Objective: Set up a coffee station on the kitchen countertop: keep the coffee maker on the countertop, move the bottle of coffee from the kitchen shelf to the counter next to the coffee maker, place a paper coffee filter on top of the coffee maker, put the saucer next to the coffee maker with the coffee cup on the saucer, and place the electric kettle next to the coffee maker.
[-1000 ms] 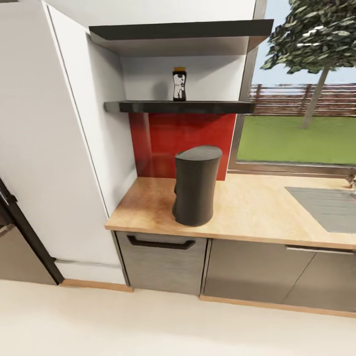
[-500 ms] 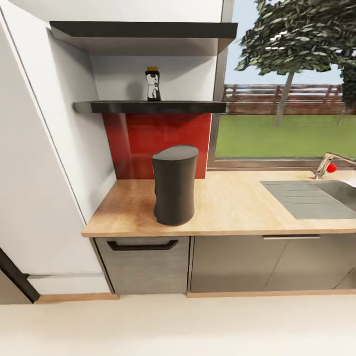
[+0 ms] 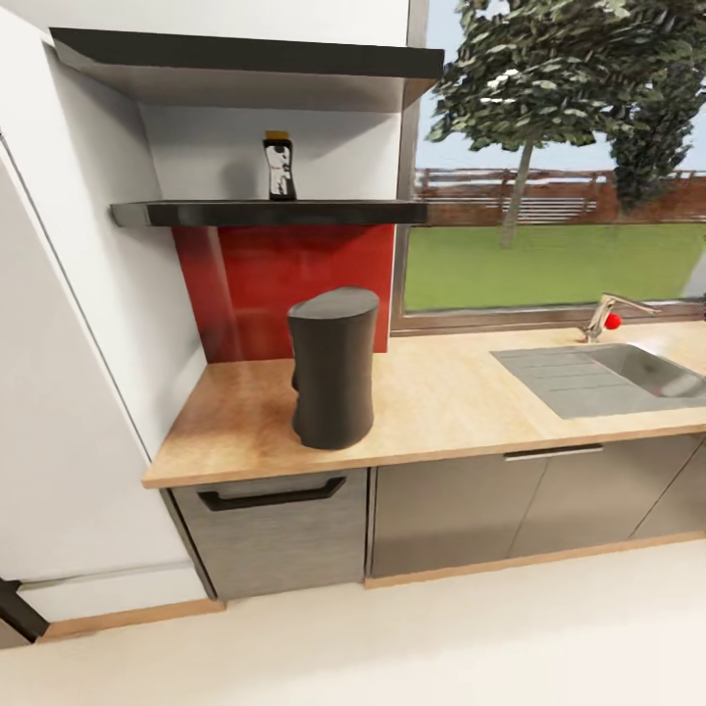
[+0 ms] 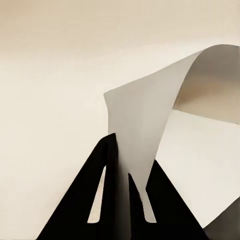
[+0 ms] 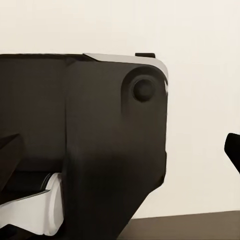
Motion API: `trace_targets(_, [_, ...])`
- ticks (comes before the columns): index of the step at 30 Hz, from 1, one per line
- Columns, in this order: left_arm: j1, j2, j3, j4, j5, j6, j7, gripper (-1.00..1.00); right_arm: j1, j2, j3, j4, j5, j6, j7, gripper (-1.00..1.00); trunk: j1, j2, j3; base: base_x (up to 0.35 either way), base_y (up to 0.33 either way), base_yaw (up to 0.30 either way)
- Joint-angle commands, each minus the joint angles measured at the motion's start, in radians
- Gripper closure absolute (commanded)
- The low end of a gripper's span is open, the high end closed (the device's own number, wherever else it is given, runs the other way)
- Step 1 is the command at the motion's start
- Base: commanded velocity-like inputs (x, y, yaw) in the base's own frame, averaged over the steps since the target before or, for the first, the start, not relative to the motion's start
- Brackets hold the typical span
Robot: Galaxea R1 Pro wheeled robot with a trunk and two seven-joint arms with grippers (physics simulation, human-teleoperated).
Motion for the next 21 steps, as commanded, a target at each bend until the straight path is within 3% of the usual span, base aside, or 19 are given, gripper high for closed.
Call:
trace_targets(1, [0.0,0.0,0.004,-0.002,-0.009,0.006,-0.004,1.0,0.0,0.0,0.0,0.0,0.001,-0.003,-0.001,-1.0,0.001,-0.002,-0.002,0.0,0.134,-0.038])
trace_targets(18, [-0.002,0.001,-0.006,-0.018,-0.015,0.001,-0.006,1.0,0.0,0.001,-0.005,-0.004,-0.004,-0.004,0.001,-1.0,0.001,-0.002,-0.002,0.0,0.014,-0.004])
trace_targets(21, [-0.008,0.002,-0.008,-0.023,-0.017,-0.048,-0.029,1.0,0.0,0.002,-0.006,-0.004,-0.006,-0.004,0.003,-1.0,0.001,-0.002,-0.002,0.0,0.0,0.0])
